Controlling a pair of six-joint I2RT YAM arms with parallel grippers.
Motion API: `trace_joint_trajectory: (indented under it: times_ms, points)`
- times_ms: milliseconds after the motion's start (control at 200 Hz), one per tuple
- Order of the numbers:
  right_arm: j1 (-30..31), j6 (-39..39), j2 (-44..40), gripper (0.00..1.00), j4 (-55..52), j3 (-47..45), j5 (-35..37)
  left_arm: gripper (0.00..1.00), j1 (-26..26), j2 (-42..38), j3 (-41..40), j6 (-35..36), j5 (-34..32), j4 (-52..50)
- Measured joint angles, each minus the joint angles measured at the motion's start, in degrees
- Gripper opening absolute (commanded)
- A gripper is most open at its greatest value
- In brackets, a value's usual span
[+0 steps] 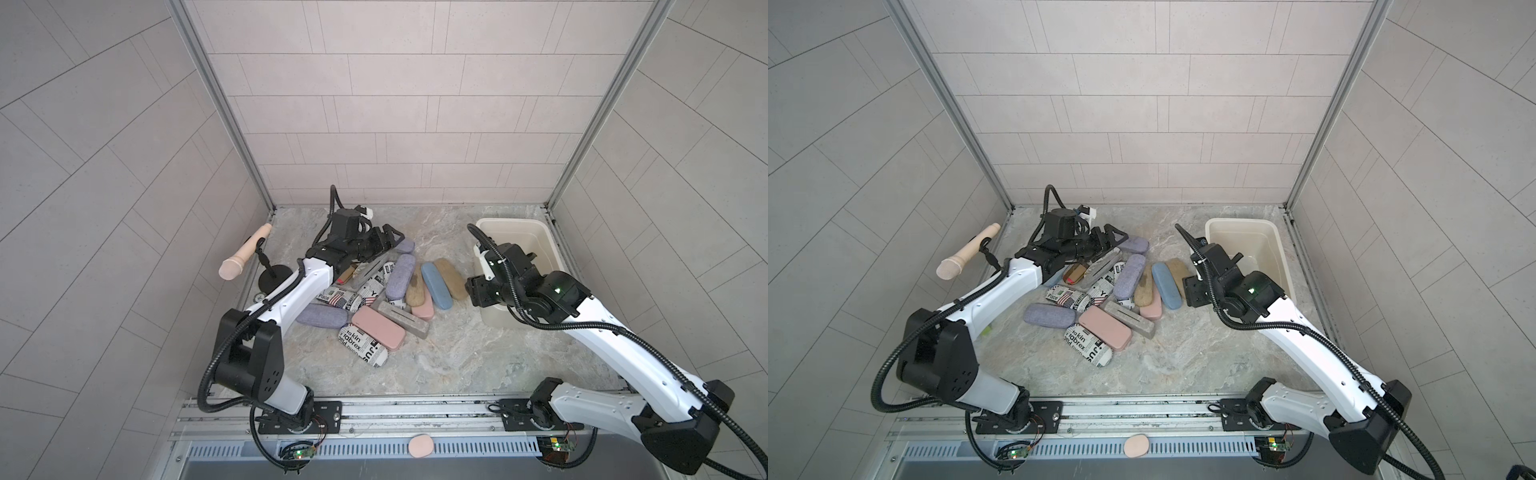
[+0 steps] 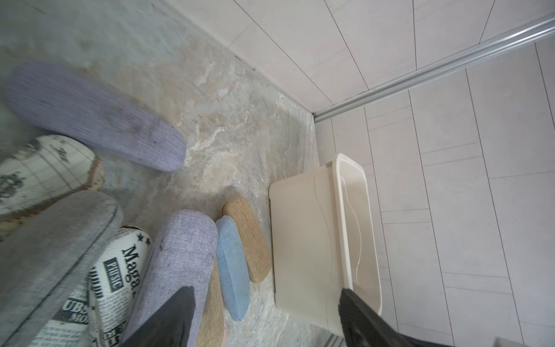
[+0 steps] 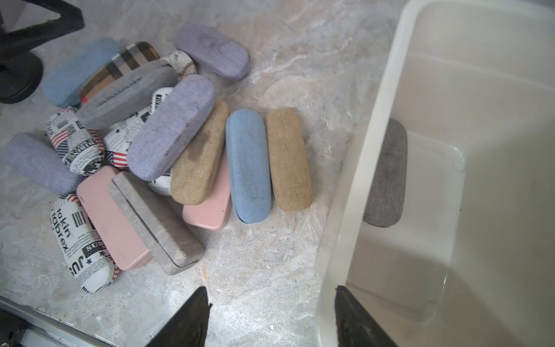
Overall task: Put the glasses cases into the storage boxes
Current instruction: Pick up the glasses case at the center of the board.
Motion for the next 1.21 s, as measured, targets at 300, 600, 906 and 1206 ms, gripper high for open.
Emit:
trace_joint_trajectory:
  times_ms: [300,600,906,1206]
  points:
    - [6.3,-0.1,17.1,0.61,5.6,4.4,3.5,0.8,8.4,-2.8,-3.5,-4.6,-5.6,1.1]
    - [0.1,-4.8,32.5,0.71,6.2,11.4,-1.9,0.8,9.5,-1.5,-3.4,-6.4,-2.1,2.7]
    - [-5.1,-8.7,39.3,0.73,6.1,13.4,-7.8,0.8,9.5,-1.5,-3.4,-7.7,-0.3,4.0]
    - [-7.9,-9.8,44.7,0.72,6.6,14.1,-10.6,0.8,9.5,-1.5,-3.4,-9.0,0.9,5.4]
